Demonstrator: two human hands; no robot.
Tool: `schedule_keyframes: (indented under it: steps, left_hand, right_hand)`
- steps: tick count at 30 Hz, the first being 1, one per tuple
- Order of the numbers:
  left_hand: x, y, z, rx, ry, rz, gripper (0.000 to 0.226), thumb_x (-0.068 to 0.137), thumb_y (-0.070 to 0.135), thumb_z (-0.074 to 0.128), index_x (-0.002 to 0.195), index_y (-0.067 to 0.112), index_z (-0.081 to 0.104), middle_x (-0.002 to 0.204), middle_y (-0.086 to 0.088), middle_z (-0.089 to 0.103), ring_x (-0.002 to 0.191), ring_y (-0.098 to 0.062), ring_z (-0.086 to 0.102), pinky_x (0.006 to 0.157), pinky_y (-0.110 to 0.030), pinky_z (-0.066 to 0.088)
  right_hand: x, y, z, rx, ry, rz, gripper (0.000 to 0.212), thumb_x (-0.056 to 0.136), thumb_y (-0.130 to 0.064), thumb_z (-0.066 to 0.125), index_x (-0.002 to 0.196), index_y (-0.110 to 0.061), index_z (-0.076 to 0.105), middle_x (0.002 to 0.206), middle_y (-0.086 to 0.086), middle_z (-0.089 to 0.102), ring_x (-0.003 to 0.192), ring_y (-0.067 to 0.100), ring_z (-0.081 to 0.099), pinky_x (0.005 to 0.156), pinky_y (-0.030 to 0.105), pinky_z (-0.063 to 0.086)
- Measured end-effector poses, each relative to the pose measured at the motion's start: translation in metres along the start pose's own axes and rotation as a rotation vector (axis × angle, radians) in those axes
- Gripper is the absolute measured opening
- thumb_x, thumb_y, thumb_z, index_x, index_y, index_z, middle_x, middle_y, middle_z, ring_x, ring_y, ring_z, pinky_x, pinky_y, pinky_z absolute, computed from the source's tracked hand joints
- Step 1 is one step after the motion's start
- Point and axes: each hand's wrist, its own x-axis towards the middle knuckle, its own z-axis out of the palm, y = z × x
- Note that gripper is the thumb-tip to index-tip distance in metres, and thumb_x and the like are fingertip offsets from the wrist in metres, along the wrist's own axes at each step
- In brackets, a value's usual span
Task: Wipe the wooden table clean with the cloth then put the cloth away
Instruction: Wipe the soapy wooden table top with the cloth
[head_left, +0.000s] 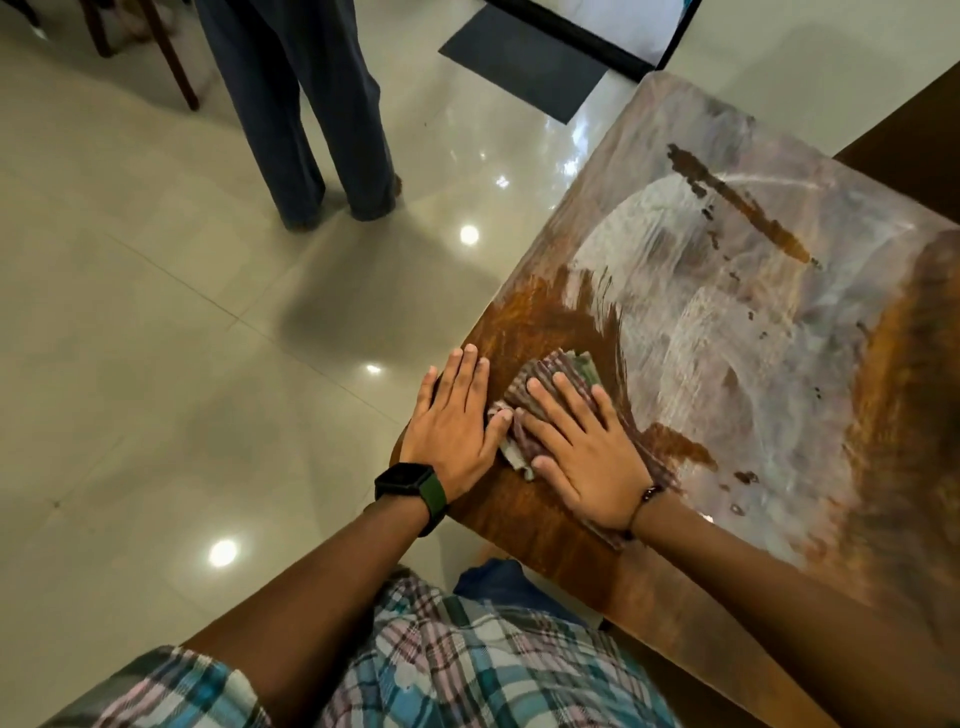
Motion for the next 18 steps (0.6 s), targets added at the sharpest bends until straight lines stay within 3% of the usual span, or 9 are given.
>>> schedule_keyframes:
  steps: [5, 8, 12, 14, 18]
  left_hand:
    - [0.002, -0.002, 0.002, 0.026, 0.019, 0.007, 0.078, 0.081, 0.059, -0.008, 0.146, 0.015, -0.006, 0.152, 0.0, -0.016, 0.136, -0.01, -0.022, 0.111, -0.032, -0.016]
    - [0.001, 0.0, 0.002, 0.041, 0.012, 0.002, 0.078, 0.081, 0.06, -0.006, 0.145, 0.015, -0.008, 0.147, 0.002, -0.021, 0.136, -0.011, -0.023, 0.111, -0.033, -0.017]
    - [0.002, -0.001, 0.003, 0.062, -0.009, -0.003, 0.075, 0.079, 0.061, -0.006, 0.139, 0.018, -0.018, 0.147, 0.001, -0.023, 0.135, -0.012, -0.024, 0.109, -0.033, -0.019]
    - [0.002, -0.004, 0.005, 0.088, -0.023, 0.003, 0.077, 0.079, 0.063, -0.005, 0.14, 0.017, -0.018, 0.152, -0.002, -0.019, 0.136, -0.012, -0.022, 0.109, -0.033, -0.019]
    - [0.001, -0.006, 0.007, 0.082, 0.0, 0.012, 0.084, 0.079, 0.065, 0.001, 0.145, 0.014, -0.011, 0.156, -0.006, -0.008, 0.139, -0.013, -0.016, 0.111, -0.032, -0.016]
  right_hand:
    - [0.028, 0.037, -0.002, 0.012, -0.001, -0.135, 0.053, 0.096, -0.049, 0.021, 0.143, -0.03, 0.037, 0.156, -0.001, 0.022, 0.145, 0.023, 0.013, 0.113, 0.052, 0.014]
    - [0.058, 0.06, -0.004, 0.044, 0.005, -0.027, 0.054, 0.094, -0.05, 0.022, 0.142, -0.031, 0.038, 0.156, -0.002, 0.023, 0.145, 0.022, 0.015, 0.113, 0.051, 0.011]
    - [0.104, 0.101, -0.022, 0.12, -0.037, 0.179, 0.068, 0.085, -0.056, 0.006, 0.147, -0.034, 0.025, 0.159, -0.005, 0.007, 0.147, 0.021, 0.0, 0.115, 0.049, 0.0]
    - [0.118, 0.113, -0.025, 0.142, -0.059, 0.251, 0.067, 0.087, -0.055, 0.008, 0.149, -0.034, 0.021, 0.159, -0.006, 0.001, 0.146, 0.02, -0.004, 0.115, 0.048, -0.003]
    - [0.118, 0.089, -0.021, 0.114, -0.086, 0.352, 0.061, 0.093, -0.05, 0.011, 0.15, -0.03, 0.012, 0.159, -0.003, -0.007, 0.146, 0.023, -0.011, 0.114, 0.052, -0.008]
